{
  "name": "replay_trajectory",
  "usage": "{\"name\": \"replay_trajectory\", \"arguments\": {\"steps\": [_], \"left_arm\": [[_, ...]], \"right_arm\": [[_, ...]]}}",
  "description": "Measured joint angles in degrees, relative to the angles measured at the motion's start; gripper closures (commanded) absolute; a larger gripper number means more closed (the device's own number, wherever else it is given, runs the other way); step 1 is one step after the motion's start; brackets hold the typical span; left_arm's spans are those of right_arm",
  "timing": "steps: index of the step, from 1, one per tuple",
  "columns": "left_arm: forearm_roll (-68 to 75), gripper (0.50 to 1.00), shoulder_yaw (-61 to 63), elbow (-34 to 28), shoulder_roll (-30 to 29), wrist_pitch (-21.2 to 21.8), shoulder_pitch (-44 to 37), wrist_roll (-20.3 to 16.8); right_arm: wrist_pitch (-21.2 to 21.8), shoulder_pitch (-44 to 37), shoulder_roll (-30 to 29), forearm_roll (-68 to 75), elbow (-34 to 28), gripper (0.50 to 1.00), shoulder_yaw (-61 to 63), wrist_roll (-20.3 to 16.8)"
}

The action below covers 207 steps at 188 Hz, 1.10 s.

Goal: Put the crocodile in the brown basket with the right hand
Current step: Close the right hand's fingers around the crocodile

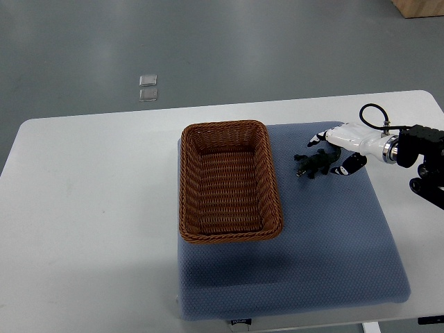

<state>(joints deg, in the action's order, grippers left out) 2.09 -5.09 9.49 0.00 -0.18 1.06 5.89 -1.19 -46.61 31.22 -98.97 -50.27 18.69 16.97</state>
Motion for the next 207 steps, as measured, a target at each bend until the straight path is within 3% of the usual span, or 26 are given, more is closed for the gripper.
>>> {"name": "replay_trajectory", "arguments": {"steps": [67, 99, 166, 187, 204, 207], "left_arm": [[0.0, 0.500, 0.0, 0.0, 0.0, 0.0, 0.0, 0.0], [0.0, 0.500, 0.0, 0.0, 0.0, 0.0, 0.0, 0.0], [0.0, 0.500, 0.0, 0.0, 0.0, 0.0, 0.0, 0.0], [0.0, 0.500, 0.0, 0.0, 0.0, 0.0, 0.0, 0.0], [0.0, 0.500, 0.0, 0.0, 0.0, 0.0, 0.0, 0.0], [0.0, 0.500, 0.0, 0.0, 0.0, 0.0, 0.0, 0.0]], "right_arm": [[-1.0, 0.0, -0.6, -0.8, 1.0, 0.732, -0.9, 0.0], [-1.2, 0.0, -0.6, -1.0, 1.2, 0.771, -1.2, 0.0], [-2.0, -0.1, -1.3, -1.2, 1.5, 0.779, -2.1, -0.1], [-2.0, -0.1, -1.7, -1.2, 1.6, 0.859, -2.1, -0.1], [-2.1, -0.1, -1.9, -1.2, 1.6, 0.997, -2.2, -0.1], [-2.1, -0.1, -1.9, -1.3, 1.6, 1.000, -2.2, -0.2]]}}
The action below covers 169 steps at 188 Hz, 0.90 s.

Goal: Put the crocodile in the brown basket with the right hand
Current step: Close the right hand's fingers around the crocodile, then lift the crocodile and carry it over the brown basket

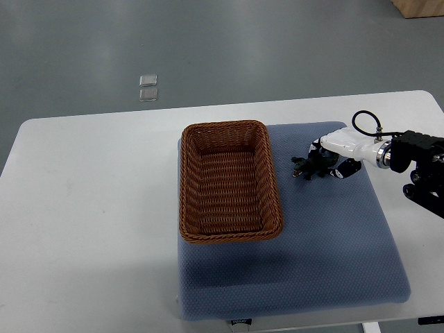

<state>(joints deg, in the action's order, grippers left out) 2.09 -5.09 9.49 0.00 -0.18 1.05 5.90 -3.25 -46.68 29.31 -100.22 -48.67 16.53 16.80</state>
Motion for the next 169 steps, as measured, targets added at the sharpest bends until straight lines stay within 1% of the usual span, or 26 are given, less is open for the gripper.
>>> {"name": "replay_trajectory", "arguments": {"steps": [35, 103, 135, 169], "left_arm": [[0.0, 0.500, 0.0, 0.0, 0.0, 0.0, 0.0, 0.0], [0.0, 0.500, 0.0, 0.0, 0.0, 0.0, 0.0, 0.0], [0.0, 0.500, 0.0, 0.0, 0.0, 0.0, 0.0, 0.0], [0.0, 0.500, 0.0, 0.0, 0.0, 0.0, 0.0, 0.0]], "right_arm": [[-0.1, 0.0, 0.0, -0.3, 0.4, 1.000, 0.0, -0.1], [-2.8, -0.2, 1.3, 0.2, 0.8, 1.000, 0.1, -0.1], [-3.6, -2.2, 3.3, 0.8, -0.1, 1.000, 0.7, 0.2], [-5.1, -6.6, 3.5, 0.8, -2.5, 1.000, 1.0, 0.5]]}}
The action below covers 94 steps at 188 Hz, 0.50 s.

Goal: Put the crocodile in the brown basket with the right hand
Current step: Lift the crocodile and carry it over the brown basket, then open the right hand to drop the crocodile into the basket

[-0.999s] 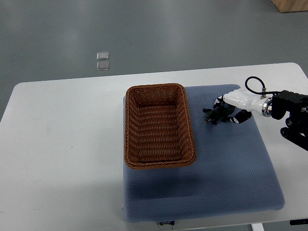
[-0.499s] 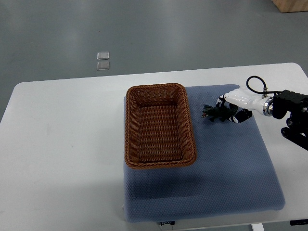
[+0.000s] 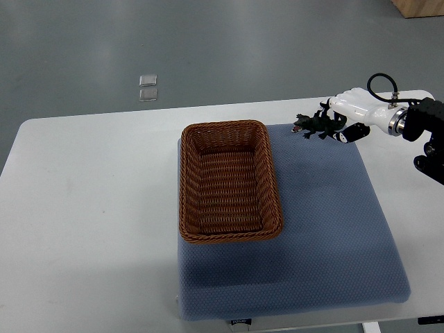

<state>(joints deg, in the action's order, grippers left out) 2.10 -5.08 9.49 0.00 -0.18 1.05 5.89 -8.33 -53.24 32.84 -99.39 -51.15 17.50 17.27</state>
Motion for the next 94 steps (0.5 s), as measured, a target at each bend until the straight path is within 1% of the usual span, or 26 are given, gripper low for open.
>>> {"name": "replay_trajectory", "arguments": {"steps": [42, 63, 94], "left_arm": [[0.0, 0.500, 0.0, 0.0, 0.0, 0.0, 0.0, 0.0], [0.0, 0.500, 0.0, 0.0, 0.0, 0.0, 0.0, 0.0], [0.0, 0.500, 0.0, 0.0, 0.0, 0.0, 0.0, 0.0]], "right_arm": [[-0.4, -5.1, -1.9, 0.0, -5.3, 1.000, -0.2, 0.1], [-0.4, -6.8, -5.0, -0.2, -6.1, 1.000, -0.8, 0.5], [-0.4, -6.7, -9.7, -0.4, -6.3, 1.000, -1.3, 1.6]]}}
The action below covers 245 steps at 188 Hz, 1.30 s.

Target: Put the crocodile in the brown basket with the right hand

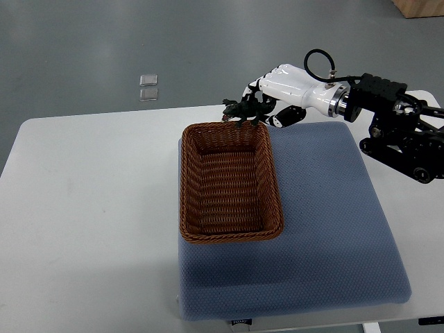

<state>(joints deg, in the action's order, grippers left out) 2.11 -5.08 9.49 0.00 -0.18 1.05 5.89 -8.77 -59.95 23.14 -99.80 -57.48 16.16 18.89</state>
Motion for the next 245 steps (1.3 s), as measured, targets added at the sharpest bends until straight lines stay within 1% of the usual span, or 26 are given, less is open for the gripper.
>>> {"name": "replay_trajectory", "arguments": {"steps": [42, 44, 47, 48, 49, 50, 52, 55, 56, 58, 60, 61, 66, 67, 68, 70, 74, 75, 84, 87, 97, 115, 161, 184, 208, 245], "left_arm": [[0.0, 0.500, 0.0, 0.0, 0.0, 0.0, 0.0, 0.0], [0.0, 0.500, 0.0, 0.0, 0.0, 0.0, 0.0, 0.0], [0.0, 0.500, 0.0, 0.0, 0.0, 0.0, 0.0, 0.0], [0.0, 0.500, 0.0, 0.0, 0.0, 0.0, 0.0, 0.0], [0.0, 0.500, 0.0, 0.0, 0.0, 0.0, 0.0, 0.0], [0.0, 0.500, 0.0, 0.0, 0.0, 0.0, 0.0, 0.0], [0.0, 0.500, 0.0, 0.0, 0.0, 0.0, 0.0, 0.0], [0.0, 0.500, 0.0, 0.0, 0.0, 0.0, 0.0, 0.0], [0.0, 0.500, 0.0, 0.0, 0.0, 0.0, 0.0, 0.0], [0.0, 0.500, 0.0, 0.0, 0.0, 0.0, 0.0, 0.0], [0.0, 0.500, 0.0, 0.0, 0.0, 0.0, 0.0, 0.0], [0.0, 0.500, 0.0, 0.0, 0.0, 0.0, 0.0, 0.0], [0.0, 0.500, 0.0, 0.0, 0.0, 0.0, 0.0, 0.0], [0.0, 0.500, 0.0, 0.0, 0.0, 0.0, 0.0, 0.0], [0.0, 0.500, 0.0, 0.0, 0.0, 0.0, 0.0, 0.0], [0.0, 0.500, 0.0, 0.0, 0.0, 0.0, 0.0, 0.0], [0.0, 0.500, 0.0, 0.0, 0.0, 0.0, 0.0, 0.0], [0.0, 0.500, 0.0, 0.0, 0.0, 0.0, 0.0, 0.0], [0.0, 0.500, 0.0, 0.0, 0.0, 0.0, 0.0, 0.0], [0.0, 0.500, 0.0, 0.0, 0.0, 0.0, 0.0, 0.0], [0.0, 0.500, 0.0, 0.0, 0.0, 0.0, 0.0, 0.0], [0.0, 0.500, 0.0, 0.0, 0.0, 0.0, 0.0, 0.0], [0.0, 0.500, 0.0, 0.0, 0.0, 0.0, 0.0, 0.0], [0.0, 0.500, 0.0, 0.0, 0.0, 0.0, 0.0, 0.0], [0.0, 0.500, 0.0, 0.0, 0.0, 0.0, 0.0, 0.0], [0.0, 0.500, 0.0, 0.0, 0.0, 0.0, 0.0, 0.0]], "right_arm": [[-0.1, 1.8, -3.9, -0.1, -0.2, 0.993, -2.0, 0.2], [-0.1, 2.1, -4.0, -0.1, -0.2, 0.957, -2.0, 0.2], [-0.1, 2.3, -4.0, -0.1, -0.2, 0.942, -2.1, 0.2], [-0.1, 2.4, -4.0, -0.1, -0.2, 0.924, -2.1, 0.2], [-0.1, 2.5, -4.0, -0.1, -0.2, 0.924, -2.1, 0.2], [-0.1, 2.6, -4.0, -0.1, -0.2, 0.910, -2.1, 0.2], [-0.1, 2.7, -4.1, -0.1, -0.2, 0.910, -2.1, 0.2], [-0.1, 3.0, -4.1, -0.1, -0.2, 0.879, -2.1, 0.3], [-0.1, 3.0, -4.1, -0.1, -0.2, 0.879, -2.1, 0.3], [-0.2, 3.3, -4.1, -0.1, -0.2, 0.842, -2.1, 0.3], [-0.2, 3.4, -4.1, -0.2, -0.2, 0.842, -2.1, 0.3], [-0.3, 3.5, -4.1, -0.2, -0.2, 0.824, -2.1, 0.3], [-0.5, 3.9, -4.1, -0.2, -0.2, 0.791, -2.1, 0.4], [-0.5, 3.9, -4.1, -0.2, -0.2, 0.775, -2.1, 0.4], [-0.6, 4.0, -4.1, -0.2, -0.2, 0.775, -2.1, 0.4], [-0.7, 4.1, -4.1, -0.2, -0.2, 0.744, -2.1, 0.4], [-1.1, 4.4, -4.1, -0.2, -0.2, 0.732, -2.1, 0.5], [-1.1, 4.4, -4.1, -0.2, -0.2, 0.718, -2.1, 0.5], [-1.7, 4.9, -4.2, -0.2, -0.2, 0.664, -2.1, 0.5], [-1.8, 5.0, -4.2, -0.2, -0.2, 0.638, -2.1, 0.6], [-2.1, 5.4, -4.2, -0.2, -0.2, 0.597, -2.1, 0.6], [-2.4, 5.7, -4.2, 0.0, -0.1, 0.587, -2.1, 0.6], [-2.6, 5.8, -3.2, 0.4, 0.2, 0.587, -0.9, 0.6], [-3.1, 7.1, -2.1, 2.6, 0.4, 0.587, 2.3, 0.7], [-3.0, 9.6, -1.4, 10.2, 0.8, 0.587, 7.8, 0.4], [-3.0, 12.8, -0.3, 30.8, 2.4, 0.587, 15.2, -0.1]]}}
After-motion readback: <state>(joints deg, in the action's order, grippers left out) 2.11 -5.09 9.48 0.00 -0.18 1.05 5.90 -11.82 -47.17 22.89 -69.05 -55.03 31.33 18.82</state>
